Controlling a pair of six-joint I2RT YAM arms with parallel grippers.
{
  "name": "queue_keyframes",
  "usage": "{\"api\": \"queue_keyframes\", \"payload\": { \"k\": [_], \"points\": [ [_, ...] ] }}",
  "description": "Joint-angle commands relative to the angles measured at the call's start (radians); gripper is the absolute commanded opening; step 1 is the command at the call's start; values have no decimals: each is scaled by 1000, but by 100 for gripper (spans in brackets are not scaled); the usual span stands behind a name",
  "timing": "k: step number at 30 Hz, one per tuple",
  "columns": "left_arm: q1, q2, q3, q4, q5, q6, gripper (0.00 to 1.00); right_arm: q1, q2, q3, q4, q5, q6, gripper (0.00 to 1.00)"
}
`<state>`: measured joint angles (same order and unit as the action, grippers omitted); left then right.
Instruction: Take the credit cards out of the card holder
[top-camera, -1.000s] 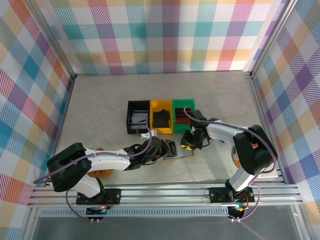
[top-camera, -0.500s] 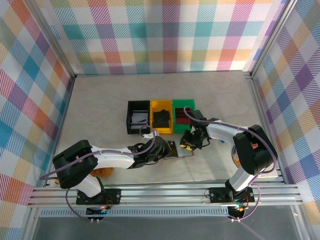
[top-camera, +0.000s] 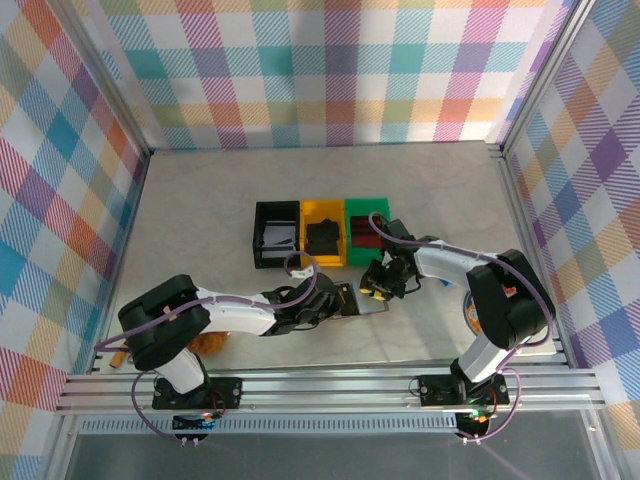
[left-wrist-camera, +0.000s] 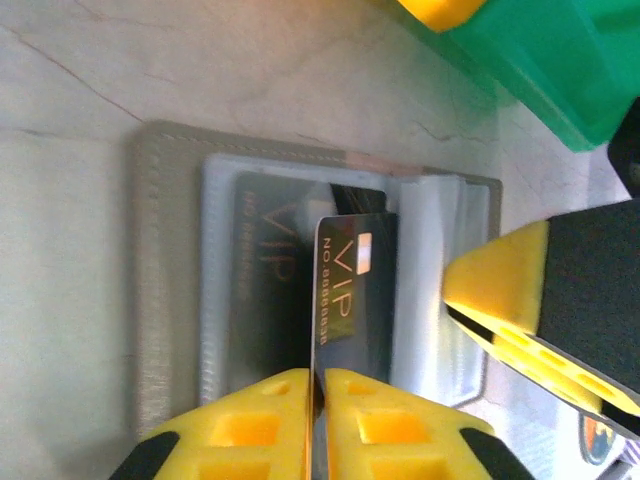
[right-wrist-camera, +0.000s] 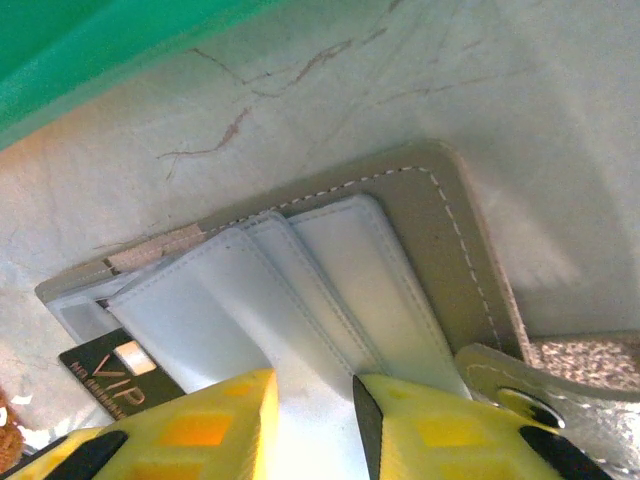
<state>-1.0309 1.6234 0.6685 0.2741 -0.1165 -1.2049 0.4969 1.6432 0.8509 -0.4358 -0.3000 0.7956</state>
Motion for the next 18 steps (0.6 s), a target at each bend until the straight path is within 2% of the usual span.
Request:
{"api": "queue_keyframes", "payload": {
  "k": [1, 5, 11, 16, 18],
  "points": [
    [2, 21, 26, 63, 43, 10, 17, -4, 55, -52, -50, 32, -13, 31],
    [2, 26, 29, 76, 54, 12, 24, -5, 50, -51, -52, 37, -13, 32],
    [2, 24, 25, 79, 50, 14, 23, -5, 48, -51, -55, 39, -13, 32],
    [2, 23, 20, 80, 51, 13, 0, -4, 50, -53, -55, 42, -13, 32],
    [2, 20, 18, 82, 51, 10, 0, -4, 49, -53, -55, 42, -13, 32]
  ]
}}
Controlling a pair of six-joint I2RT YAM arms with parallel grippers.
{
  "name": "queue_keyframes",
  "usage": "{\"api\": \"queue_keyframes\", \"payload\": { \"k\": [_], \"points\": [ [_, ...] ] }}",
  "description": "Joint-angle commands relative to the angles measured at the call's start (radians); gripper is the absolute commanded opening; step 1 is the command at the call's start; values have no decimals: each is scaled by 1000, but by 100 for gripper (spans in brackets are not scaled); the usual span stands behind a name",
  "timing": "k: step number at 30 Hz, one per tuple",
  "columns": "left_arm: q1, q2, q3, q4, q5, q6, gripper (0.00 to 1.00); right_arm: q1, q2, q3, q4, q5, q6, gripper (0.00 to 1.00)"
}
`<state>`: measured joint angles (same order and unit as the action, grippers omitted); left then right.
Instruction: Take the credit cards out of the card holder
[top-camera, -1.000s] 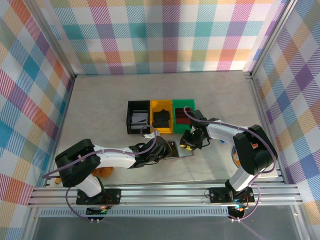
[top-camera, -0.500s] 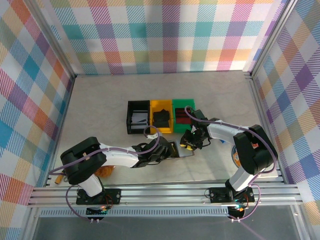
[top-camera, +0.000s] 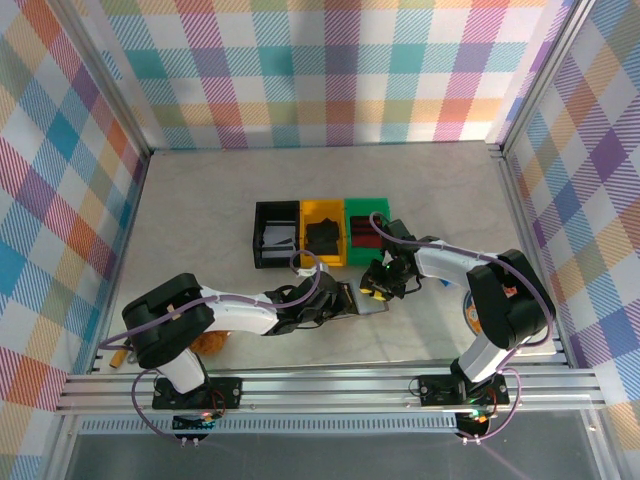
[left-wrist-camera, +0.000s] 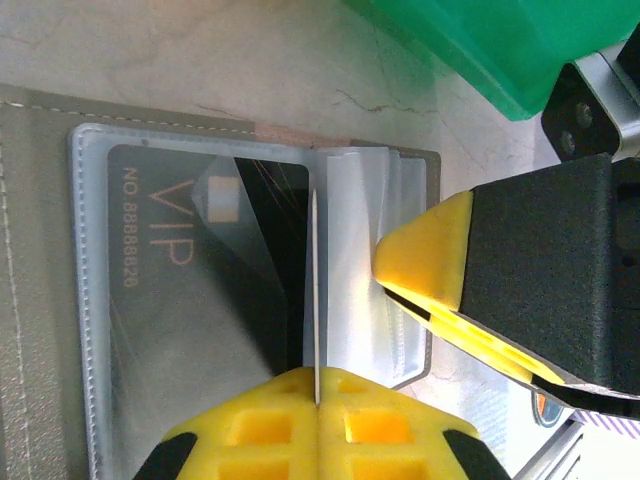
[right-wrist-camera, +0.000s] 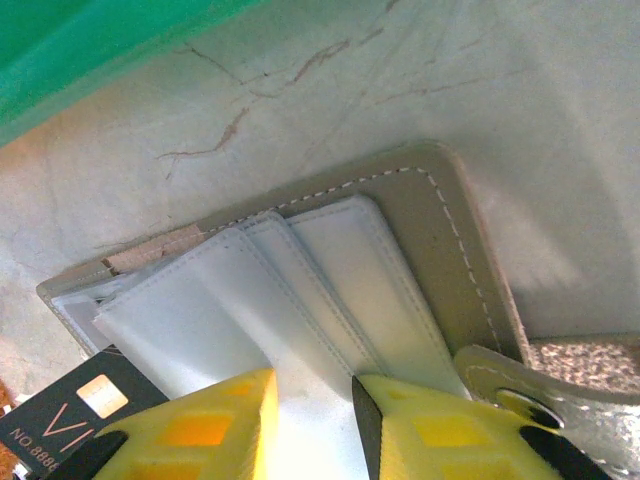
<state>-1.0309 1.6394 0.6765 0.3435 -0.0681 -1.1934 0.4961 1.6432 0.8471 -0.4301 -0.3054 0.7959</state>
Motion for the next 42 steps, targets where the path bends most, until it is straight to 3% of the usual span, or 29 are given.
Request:
{"api": "queue_keyframes", "payload": {
  "k": [1, 5, 11, 18, 22, 29, 37, 42],
  "points": [
    [2, 0, 10, 10, 2, -4, 0, -4, 50, -48, -63, 46, -14, 32],
    [5, -58, -1, -24, -13, -47, 0, -4, 39, -45, -72, 51, -16, 32],
    [11, -198, -19, -164, -79, -251, 0, -4, 19, -28, -102, 51, -40, 32],
    [14, -370, 85, -533, -150, -469, 0, -4, -23, -8, -128, -11, -78, 33],
    [25, -487, 86, -550, -191, -580, 0, -5, -64, 20, -169, -68, -114, 36],
    [57, -577, 161, -660, -228, -618, 0, -5, -116, 43, -229, -87, -132, 38],
    [103, -573, 190, -651, -257, -578, 0, -5, -193, 75, -271, -128, -152, 60],
    [106, -565, 190, -554, -399, -437, 0, -5, -305, 117, -321, -70, -178, 79]
  ]
}}
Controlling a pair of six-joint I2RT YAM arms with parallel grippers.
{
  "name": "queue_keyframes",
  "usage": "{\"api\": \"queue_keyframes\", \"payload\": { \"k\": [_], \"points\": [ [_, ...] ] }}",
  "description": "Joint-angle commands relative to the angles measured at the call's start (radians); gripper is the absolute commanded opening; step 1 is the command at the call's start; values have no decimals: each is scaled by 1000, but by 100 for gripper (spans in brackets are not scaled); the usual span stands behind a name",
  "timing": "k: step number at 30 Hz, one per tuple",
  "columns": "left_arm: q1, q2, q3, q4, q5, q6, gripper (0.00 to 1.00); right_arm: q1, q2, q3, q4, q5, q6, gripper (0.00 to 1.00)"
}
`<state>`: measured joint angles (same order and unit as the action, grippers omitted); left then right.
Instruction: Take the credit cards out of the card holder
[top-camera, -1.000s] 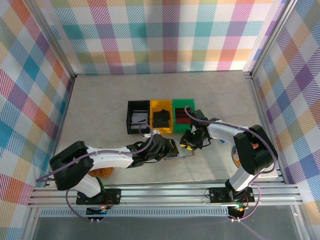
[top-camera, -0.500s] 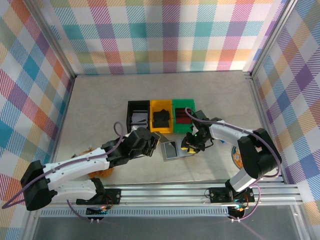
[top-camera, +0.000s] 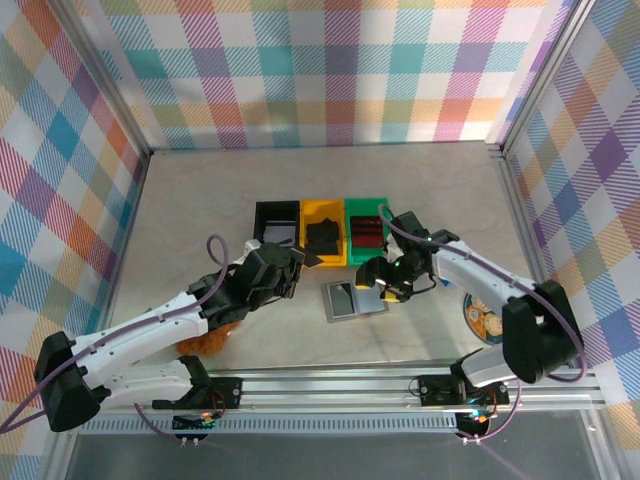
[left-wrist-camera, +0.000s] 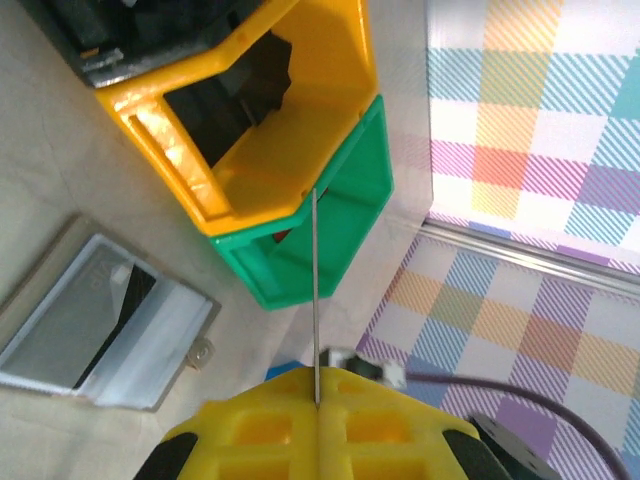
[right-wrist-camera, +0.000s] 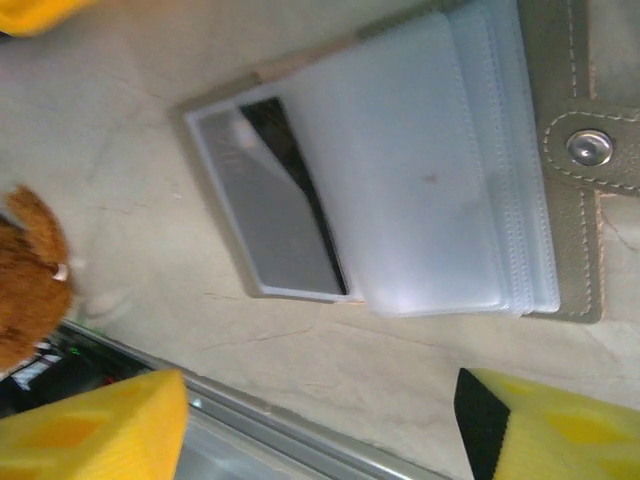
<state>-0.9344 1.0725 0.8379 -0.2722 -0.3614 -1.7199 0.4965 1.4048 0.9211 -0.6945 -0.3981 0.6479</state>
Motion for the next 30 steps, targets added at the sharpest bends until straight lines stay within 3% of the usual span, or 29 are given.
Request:
{"api": "queue_keyframes", "payload": {
  "k": [1, 6, 9, 14, 16, 19, 24, 30],
  "points": [
    [9, 6, 25, 63, -119, 76, 0, -6, -92, 50, -61, 33, -38, 82],
    [20, 45, -86, 371, -89, 136, 0, -7, -176, 54, -78, 67, -44, 94],
    [37, 42, -167, 620, -33, 286, 0, -7, -227, 45, -80, 123, -57, 98],
    [44, -15, -284, 857, 36, 623, 0, -9, -347, 1, -30, 195, -72, 100],
    [48, -26, -306, 920, 115, 754, 0, -10, -400, -27, 13, 190, -76, 99],
    [48, -27, -361, 1009, 160, 801, 0, -10, -461, -52, 68, 173, -82, 99],
    [48, 49, -498, 1387, 158, 831, 0, -10, -536, -82, 132, 147, -87, 99],
    [48, 140, -515, 1540, 158, 862, 0, -10, -575, -106, 163, 126, -92, 99]
  ]
}}
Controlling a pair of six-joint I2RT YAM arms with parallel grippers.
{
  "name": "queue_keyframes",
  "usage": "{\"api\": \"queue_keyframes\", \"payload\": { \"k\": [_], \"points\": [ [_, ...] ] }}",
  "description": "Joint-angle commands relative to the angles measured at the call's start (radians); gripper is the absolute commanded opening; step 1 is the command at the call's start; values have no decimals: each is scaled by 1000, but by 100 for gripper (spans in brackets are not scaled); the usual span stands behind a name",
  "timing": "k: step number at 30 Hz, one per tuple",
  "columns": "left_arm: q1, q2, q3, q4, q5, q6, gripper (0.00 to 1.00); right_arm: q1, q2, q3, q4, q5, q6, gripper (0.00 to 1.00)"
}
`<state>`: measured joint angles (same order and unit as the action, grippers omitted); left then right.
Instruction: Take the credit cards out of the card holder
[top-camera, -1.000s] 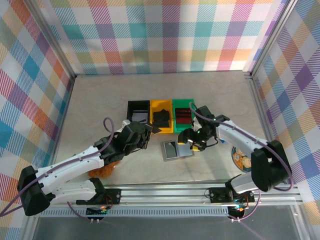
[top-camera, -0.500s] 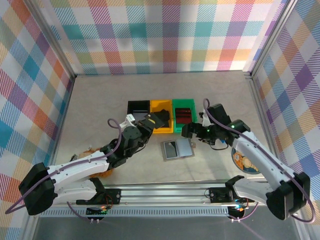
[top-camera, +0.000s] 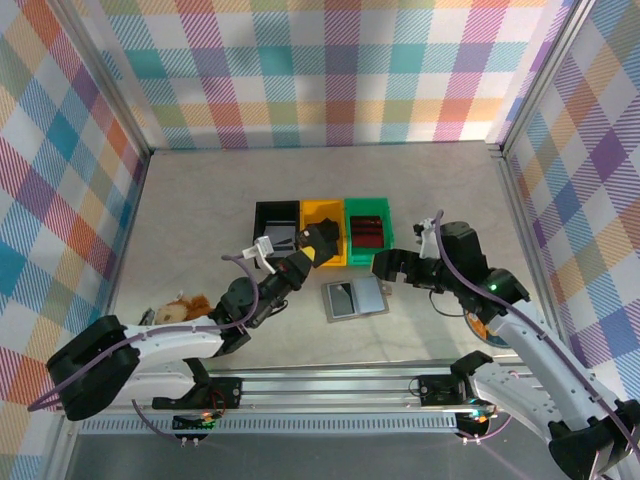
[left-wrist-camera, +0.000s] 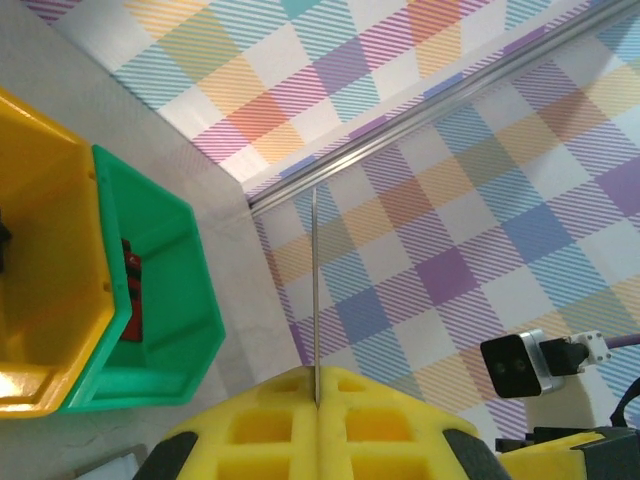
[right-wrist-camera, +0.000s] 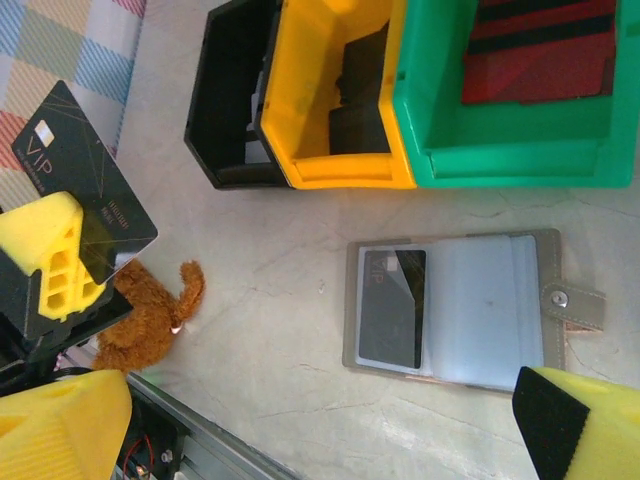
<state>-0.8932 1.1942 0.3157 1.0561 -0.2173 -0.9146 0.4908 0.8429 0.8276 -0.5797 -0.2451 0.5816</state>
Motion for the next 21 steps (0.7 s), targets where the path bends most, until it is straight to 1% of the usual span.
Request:
{"api": "queue_keyframes", "payload": {
  "k": [1, 3, 6, 11, 13, 16, 18, 21],
  "points": [
    [7, 32, 11, 235, 13, 57, 0, -4, -16, -15, 50, -28, -24, 99],
    [7, 57, 17, 254, 10, 57, 0, -4, -17, -22, 58, -28, -18, 99],
    [7, 94, 35, 265, 37, 56, 0, -4, -6, -23, 64, -44, -15, 99],
    [6, 142, 31, 274, 0, 18, 0, -4, 7, -14, 75, -74, -9, 100],
    [6, 166, 37, 281, -2, -14, 0, -4, 11, -27, 106, -88, 16, 98],
    [7, 194, 64, 283, 42, -22, 0, -4, 42, -23, 131, -136, 31, 96],
    [8, 206, 69, 275, 60, -39, 0, -4, 65, -2, 120, -146, 32, 92],
    [22, 231, 72, 276, 142, -71, 0, -4, 85, 16, 135, -177, 28, 87]
  ]
}}
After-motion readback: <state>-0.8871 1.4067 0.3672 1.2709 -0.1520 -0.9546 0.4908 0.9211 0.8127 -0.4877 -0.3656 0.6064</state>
